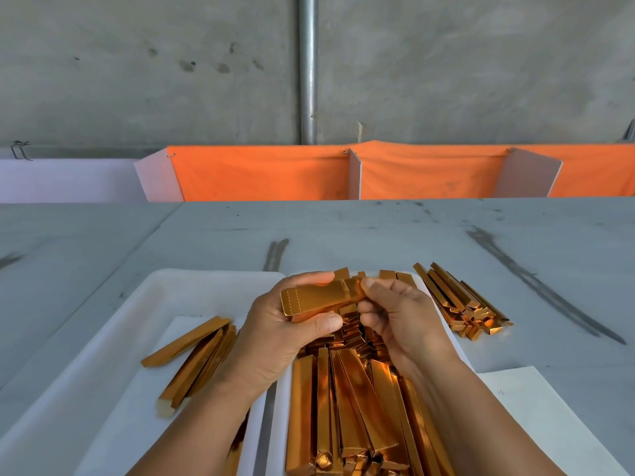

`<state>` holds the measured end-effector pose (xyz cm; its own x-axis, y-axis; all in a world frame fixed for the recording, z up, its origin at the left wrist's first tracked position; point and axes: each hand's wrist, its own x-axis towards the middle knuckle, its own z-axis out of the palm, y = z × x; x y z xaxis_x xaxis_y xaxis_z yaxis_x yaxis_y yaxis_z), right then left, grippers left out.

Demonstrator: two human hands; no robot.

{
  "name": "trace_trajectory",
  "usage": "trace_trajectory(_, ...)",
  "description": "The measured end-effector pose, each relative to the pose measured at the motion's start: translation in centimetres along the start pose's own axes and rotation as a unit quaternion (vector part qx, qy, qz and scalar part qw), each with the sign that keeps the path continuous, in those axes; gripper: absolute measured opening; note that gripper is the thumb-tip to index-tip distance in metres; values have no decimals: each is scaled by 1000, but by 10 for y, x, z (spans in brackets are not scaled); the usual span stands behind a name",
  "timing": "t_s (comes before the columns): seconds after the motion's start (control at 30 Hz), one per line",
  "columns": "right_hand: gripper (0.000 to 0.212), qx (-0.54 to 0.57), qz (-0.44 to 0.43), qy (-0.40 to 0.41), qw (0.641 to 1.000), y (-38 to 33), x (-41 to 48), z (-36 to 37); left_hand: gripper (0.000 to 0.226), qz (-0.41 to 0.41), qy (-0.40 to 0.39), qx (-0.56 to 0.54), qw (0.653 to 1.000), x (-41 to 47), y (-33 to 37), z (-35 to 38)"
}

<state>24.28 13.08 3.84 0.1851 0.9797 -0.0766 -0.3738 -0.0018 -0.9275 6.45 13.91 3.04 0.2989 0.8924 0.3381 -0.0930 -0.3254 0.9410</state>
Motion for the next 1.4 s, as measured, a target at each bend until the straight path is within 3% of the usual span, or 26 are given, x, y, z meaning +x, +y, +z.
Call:
trace_trajectory(0.2, 19, -25, 7, -53, 998, 3, -2, 1, 41, 47, 5, 5, 999, 0, 1, 4)
trace_trajectory(0.43, 19, -139, -6, -101, 985, 8, -6, 5, 24, 53, 79, 3, 995, 6, -3, -3)
trace_trajectory(0.67, 18, -151, -31, -86, 984, 8, -6, 6, 27, 55, 106, 225, 967, 2, -6, -1)
trace_trajectory(0.87, 21, -123, -62, -115, 984, 4, -10, 7, 47, 64, 72, 419, 903, 2, -13, -1)
trace_trajectory(1.0, 19, -103, -76, -133, 983, 2, -12, 7, 70, 58, 48, 474, 877, -1, -13, 2)
trace_trajectory(1.23, 13, -140, -120, -84, 979, 6, -13, 8, 56, 59, 85, 497, 861, -1, -14, 2)
trace_trajectory(1.4, 19, -262, -229, -4, 938, 14, -10, 9, 50, 52, 122, 537, 833, 0, -12, 1)
